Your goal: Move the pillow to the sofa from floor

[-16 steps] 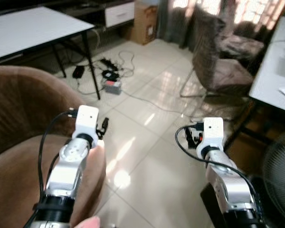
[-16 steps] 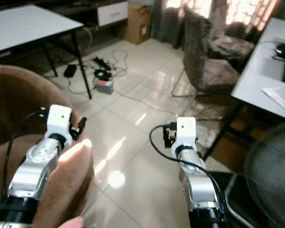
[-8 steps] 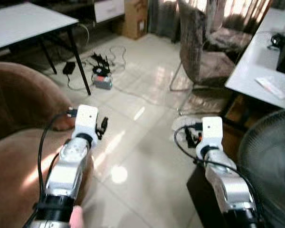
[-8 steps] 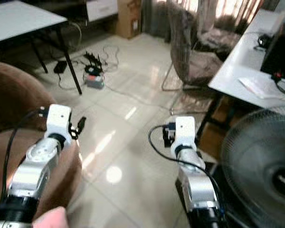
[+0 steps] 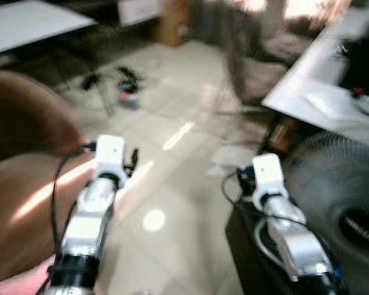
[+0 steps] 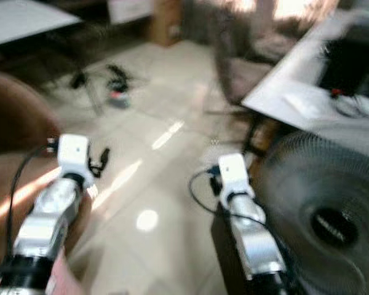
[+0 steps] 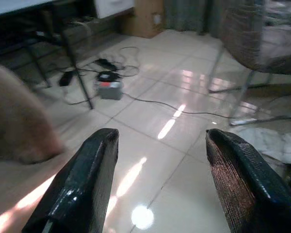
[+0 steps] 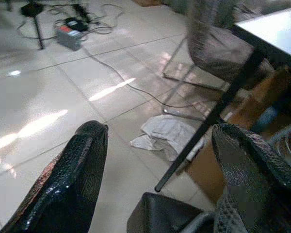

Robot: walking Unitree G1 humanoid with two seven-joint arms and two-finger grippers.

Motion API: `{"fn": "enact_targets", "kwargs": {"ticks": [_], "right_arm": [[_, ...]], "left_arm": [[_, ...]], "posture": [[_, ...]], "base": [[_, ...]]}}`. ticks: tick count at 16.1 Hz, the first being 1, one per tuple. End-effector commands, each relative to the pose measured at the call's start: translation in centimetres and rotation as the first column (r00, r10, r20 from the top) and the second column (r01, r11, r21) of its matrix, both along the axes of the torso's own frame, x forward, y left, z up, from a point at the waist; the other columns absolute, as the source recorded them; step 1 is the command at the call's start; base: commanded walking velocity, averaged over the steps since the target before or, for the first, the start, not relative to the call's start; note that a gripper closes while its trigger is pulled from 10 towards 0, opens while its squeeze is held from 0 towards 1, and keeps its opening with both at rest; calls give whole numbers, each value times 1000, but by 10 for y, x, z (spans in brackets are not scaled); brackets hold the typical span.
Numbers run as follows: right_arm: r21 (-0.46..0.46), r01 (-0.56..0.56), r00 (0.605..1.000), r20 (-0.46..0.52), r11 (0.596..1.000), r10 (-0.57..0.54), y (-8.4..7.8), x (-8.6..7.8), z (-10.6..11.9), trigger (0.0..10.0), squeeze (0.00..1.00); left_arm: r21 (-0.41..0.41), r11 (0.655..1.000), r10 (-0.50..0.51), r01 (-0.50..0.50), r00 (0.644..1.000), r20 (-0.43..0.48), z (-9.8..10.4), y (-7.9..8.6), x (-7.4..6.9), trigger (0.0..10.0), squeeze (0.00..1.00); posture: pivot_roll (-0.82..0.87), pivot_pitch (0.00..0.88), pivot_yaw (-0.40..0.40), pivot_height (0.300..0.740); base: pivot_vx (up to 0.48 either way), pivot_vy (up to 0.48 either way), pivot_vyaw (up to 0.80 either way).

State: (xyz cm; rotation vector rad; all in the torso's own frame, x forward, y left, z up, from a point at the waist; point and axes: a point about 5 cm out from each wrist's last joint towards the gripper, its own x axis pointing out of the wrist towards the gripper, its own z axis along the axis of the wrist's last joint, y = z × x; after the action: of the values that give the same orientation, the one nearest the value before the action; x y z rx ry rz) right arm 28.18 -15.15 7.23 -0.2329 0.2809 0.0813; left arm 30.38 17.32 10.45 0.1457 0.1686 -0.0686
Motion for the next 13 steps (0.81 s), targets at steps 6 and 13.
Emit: {"fn": "enact_targets", "kwargs": {"ticks": [6, 13], "right_arm": [[52, -32, 999, 7, 998, 32, 6, -1, -3, 10000, 0], [101, 60, 998, -31, 993, -58, -3, -9, -16, 10000, 0]], "left_arm": [[47, 997, -54, 53, 998, 29, -4, 2, -9, 10000, 0], [97, 989, -117, 112, 992, 47, -5, -2, -6, 10000, 0]], "posture": [[-6, 0, -5, 740], [-29, 0, 42, 740]], "base": [[0, 0, 800], [0, 0, 800]]}}
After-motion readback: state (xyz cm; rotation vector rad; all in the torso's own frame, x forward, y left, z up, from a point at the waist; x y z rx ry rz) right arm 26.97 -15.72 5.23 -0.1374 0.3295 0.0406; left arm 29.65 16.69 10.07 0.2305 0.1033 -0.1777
